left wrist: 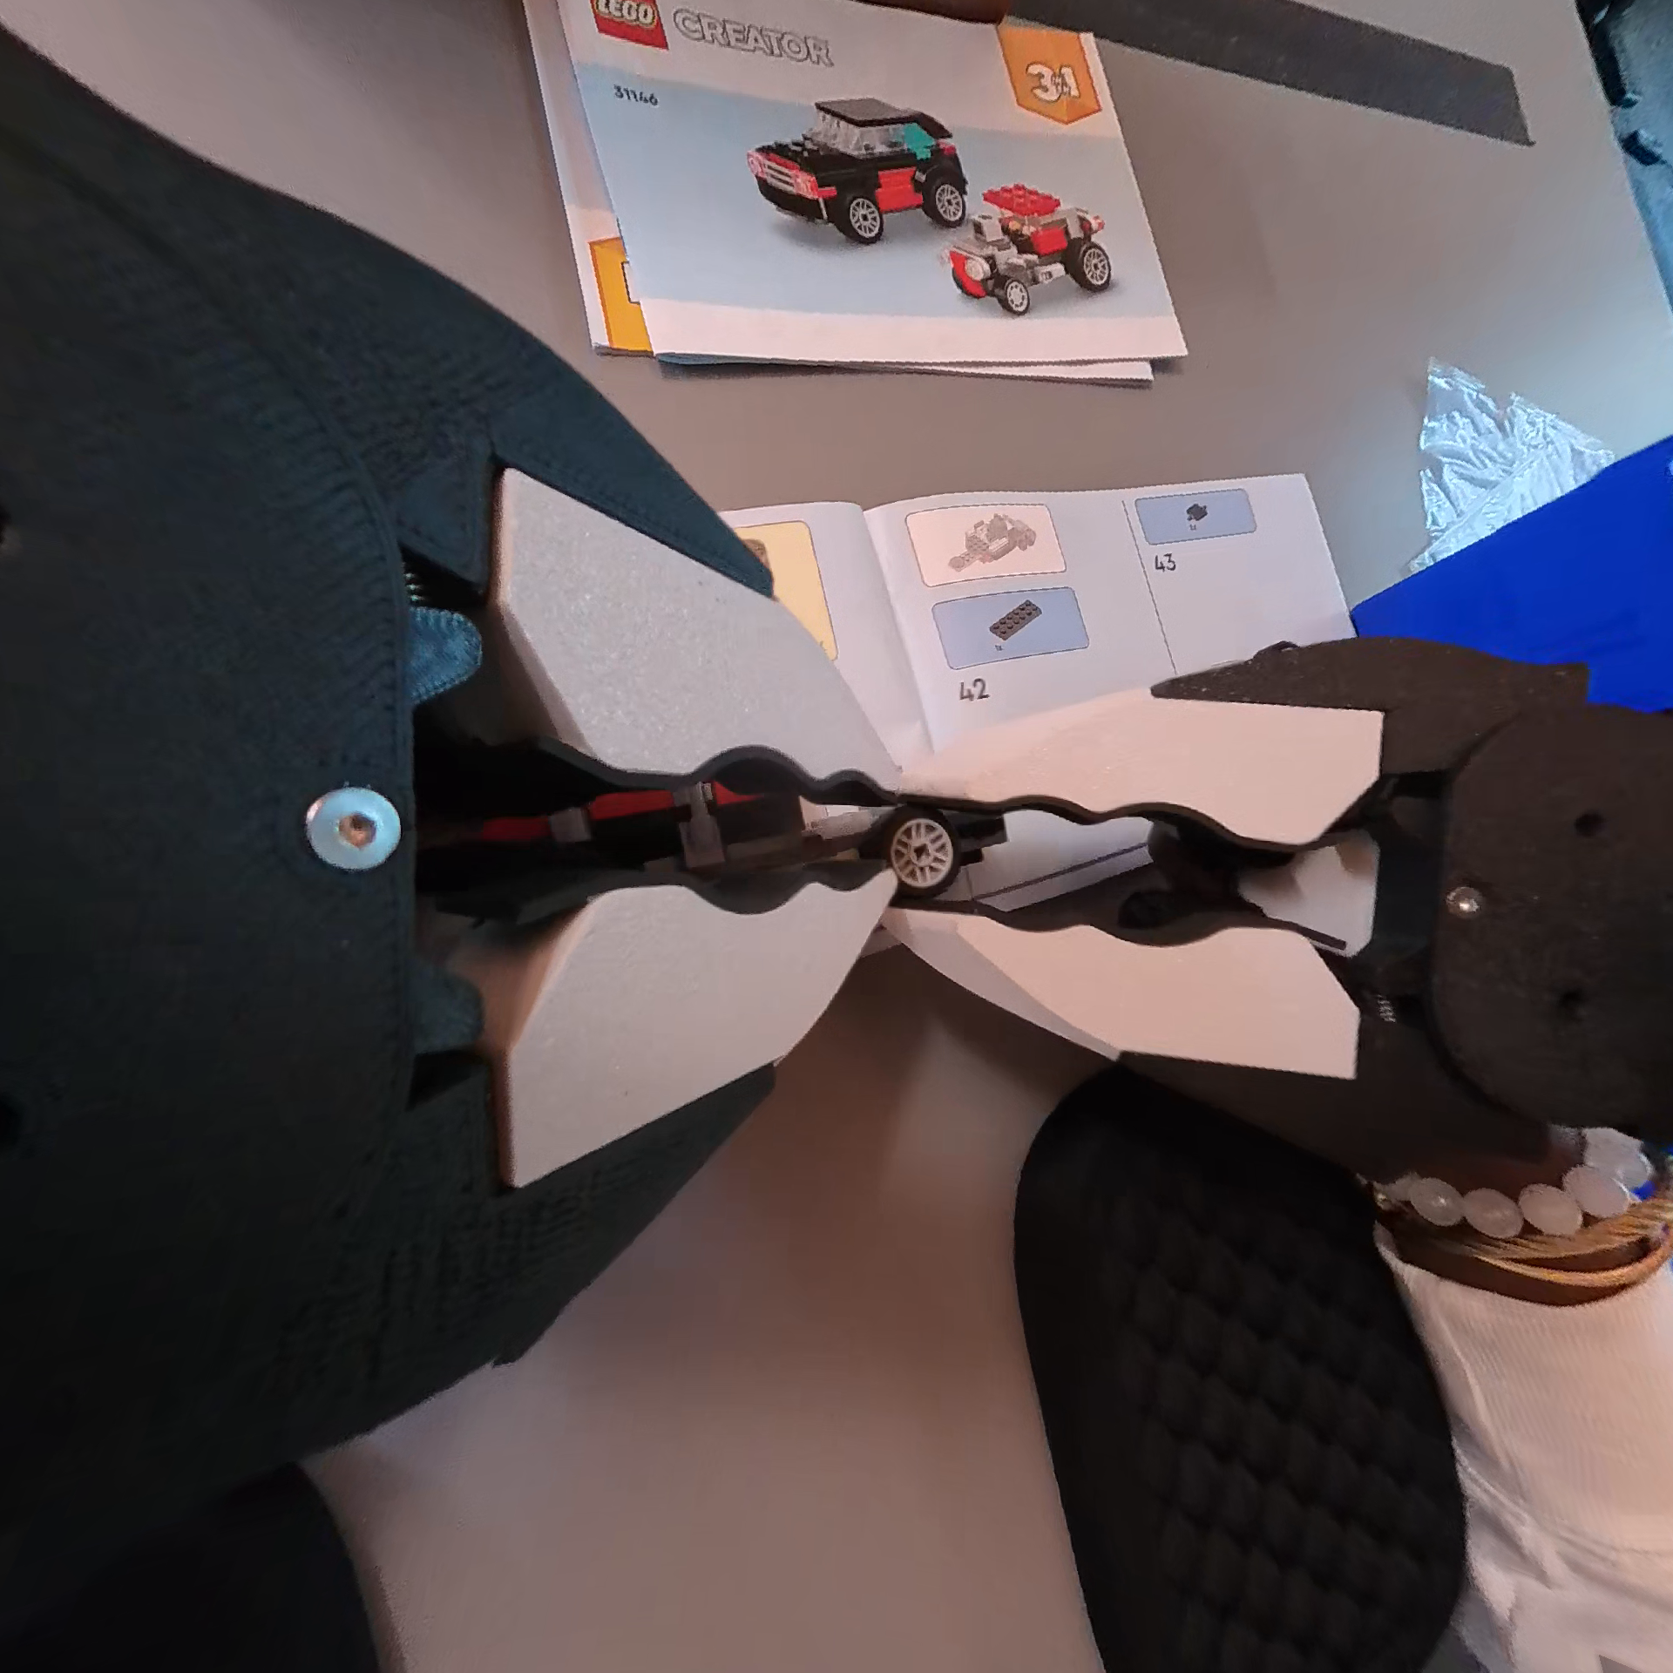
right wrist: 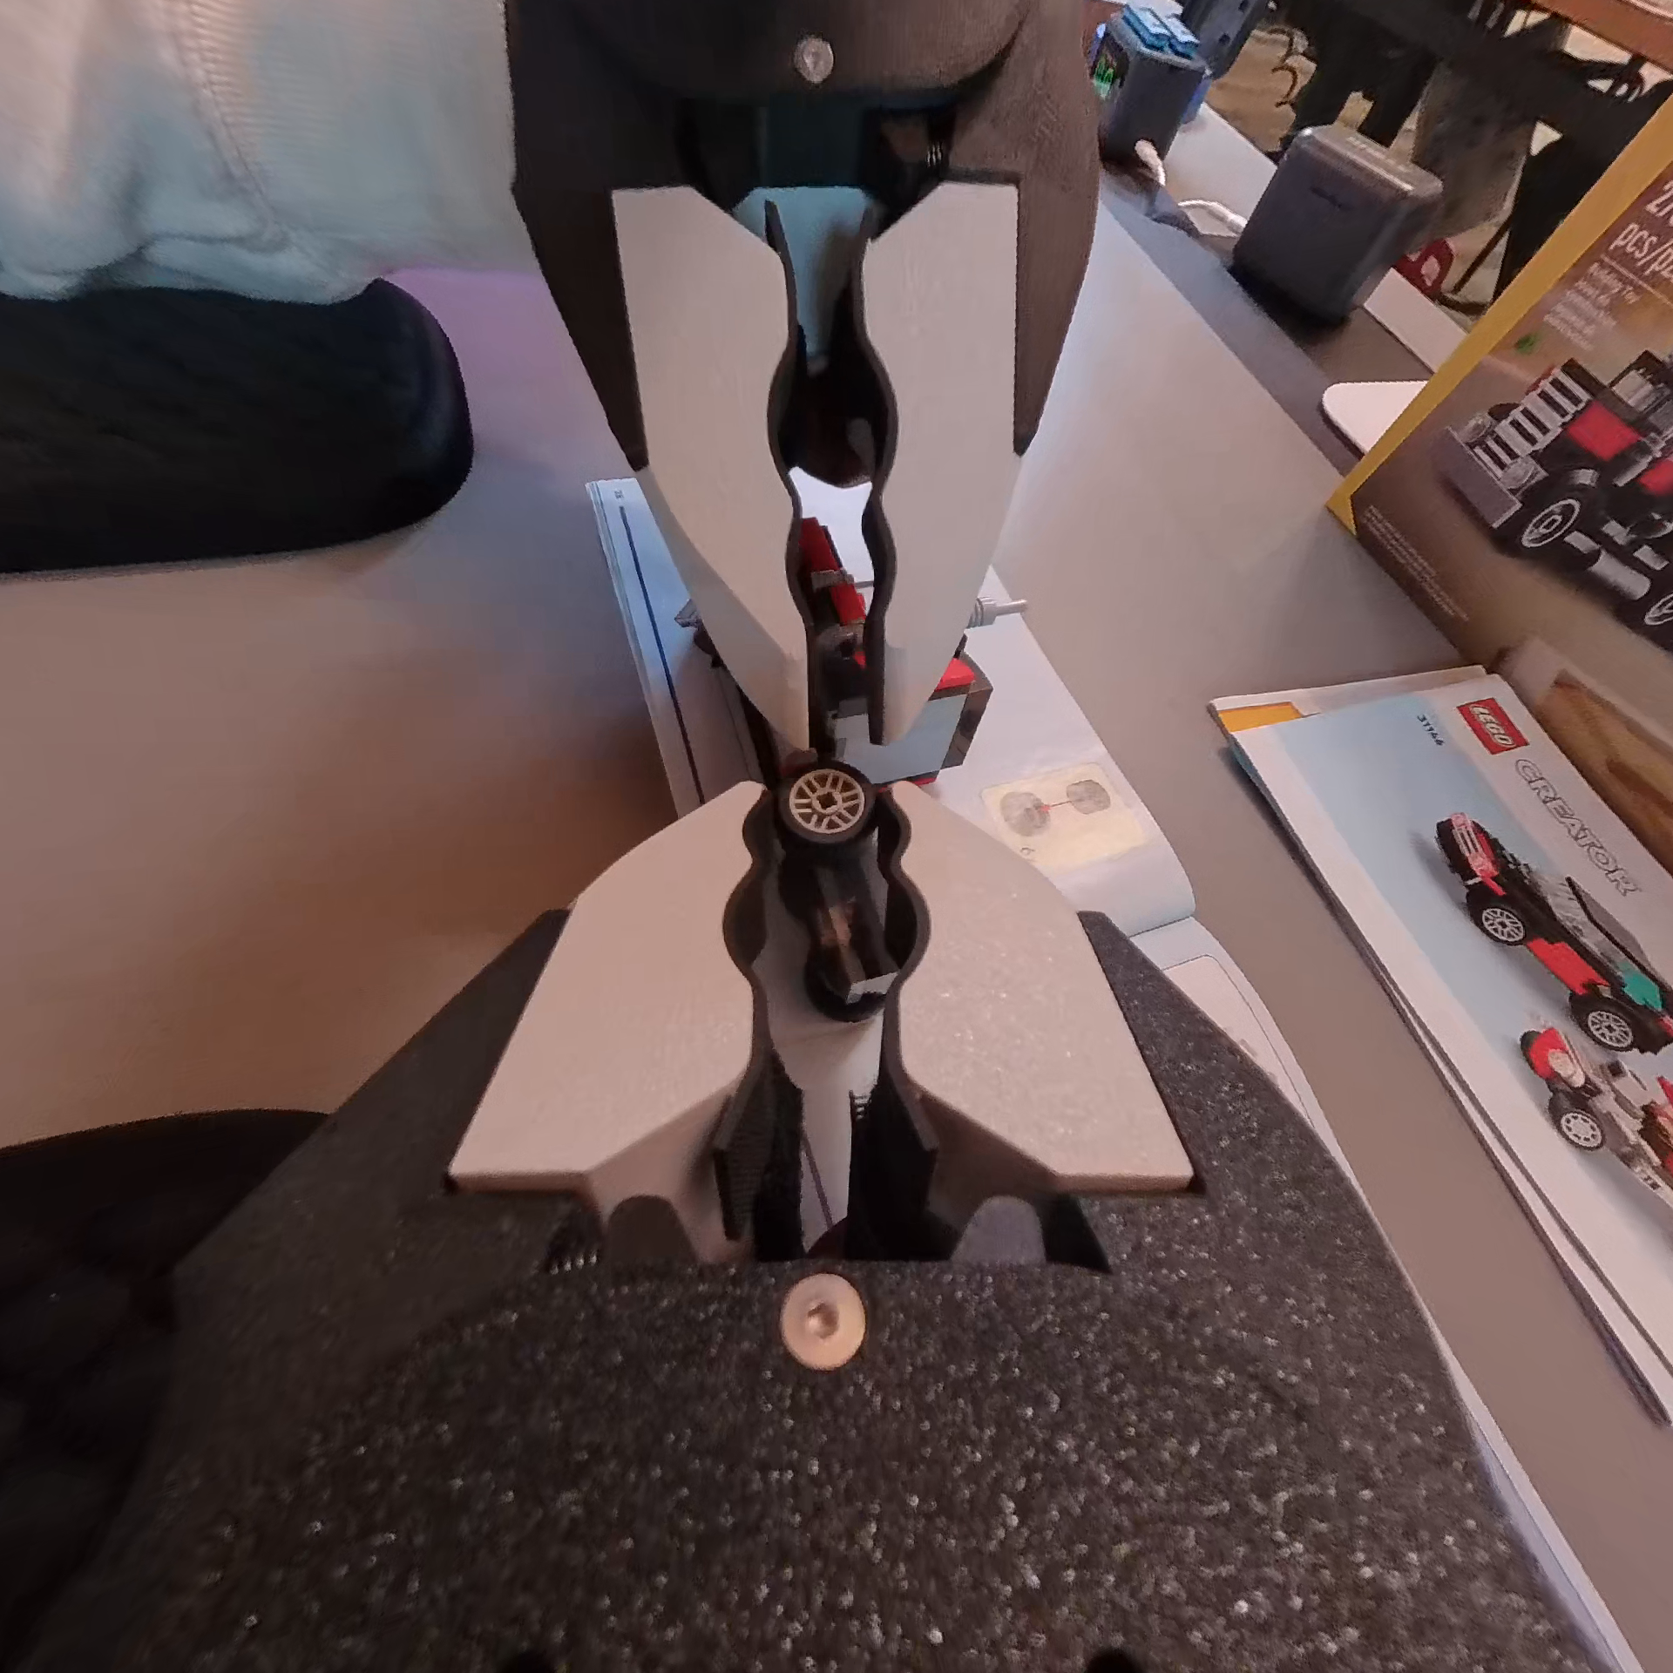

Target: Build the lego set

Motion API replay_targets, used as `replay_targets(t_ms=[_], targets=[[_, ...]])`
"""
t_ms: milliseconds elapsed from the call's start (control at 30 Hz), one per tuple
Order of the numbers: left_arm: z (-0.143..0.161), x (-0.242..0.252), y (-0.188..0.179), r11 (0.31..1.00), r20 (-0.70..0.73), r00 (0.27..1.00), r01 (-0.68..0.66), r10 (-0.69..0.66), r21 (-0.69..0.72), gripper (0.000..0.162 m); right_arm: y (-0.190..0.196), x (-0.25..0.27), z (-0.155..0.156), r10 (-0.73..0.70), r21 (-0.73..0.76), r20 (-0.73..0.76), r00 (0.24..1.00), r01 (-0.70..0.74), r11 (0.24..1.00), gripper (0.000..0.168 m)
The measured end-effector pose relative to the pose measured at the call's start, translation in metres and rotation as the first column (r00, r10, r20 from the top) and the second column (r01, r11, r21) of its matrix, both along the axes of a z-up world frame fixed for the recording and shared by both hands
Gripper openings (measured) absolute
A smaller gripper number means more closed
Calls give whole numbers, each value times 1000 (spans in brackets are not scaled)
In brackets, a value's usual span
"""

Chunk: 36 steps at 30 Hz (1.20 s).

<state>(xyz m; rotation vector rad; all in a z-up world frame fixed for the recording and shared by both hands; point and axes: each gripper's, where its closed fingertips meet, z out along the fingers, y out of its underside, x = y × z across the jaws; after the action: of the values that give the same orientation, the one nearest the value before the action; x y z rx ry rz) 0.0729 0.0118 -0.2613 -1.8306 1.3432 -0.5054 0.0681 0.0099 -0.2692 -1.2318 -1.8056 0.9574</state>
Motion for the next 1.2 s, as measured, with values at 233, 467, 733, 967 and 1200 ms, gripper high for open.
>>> replay_targets(t_ms=[233, 467, 733, 967, 1200], targets=[[-4, 0, 1, 1000, -3, 1000, -4, 4, -15, 11, 0, -1, 0, 1, 14, -8, 1000, -1, 1000, 22], [-8, 0, -2, 999, -7, 1000, 9, -9, -42, 11, -1, -1, -1, 3, 22, 1, 1000, -3, 1000, 22], [-9, 3, -3, 999, 0, 1000, 21, -21, -41, 15, 0, 2, 2, 22, -10, -33, 999, -23, 1000, 21], [-9, 4, -3, 999, -4, 1000, 19, -19, -39, 18, 4, 5, -3, 10, -95, 13, 1000, -9, 995, 22], [-8, 8, 1, 1000, -36, 999, 6, -6, 14, 18, 1, 8, -7, 24, -89, 67, 997, -18, 996, 28]])
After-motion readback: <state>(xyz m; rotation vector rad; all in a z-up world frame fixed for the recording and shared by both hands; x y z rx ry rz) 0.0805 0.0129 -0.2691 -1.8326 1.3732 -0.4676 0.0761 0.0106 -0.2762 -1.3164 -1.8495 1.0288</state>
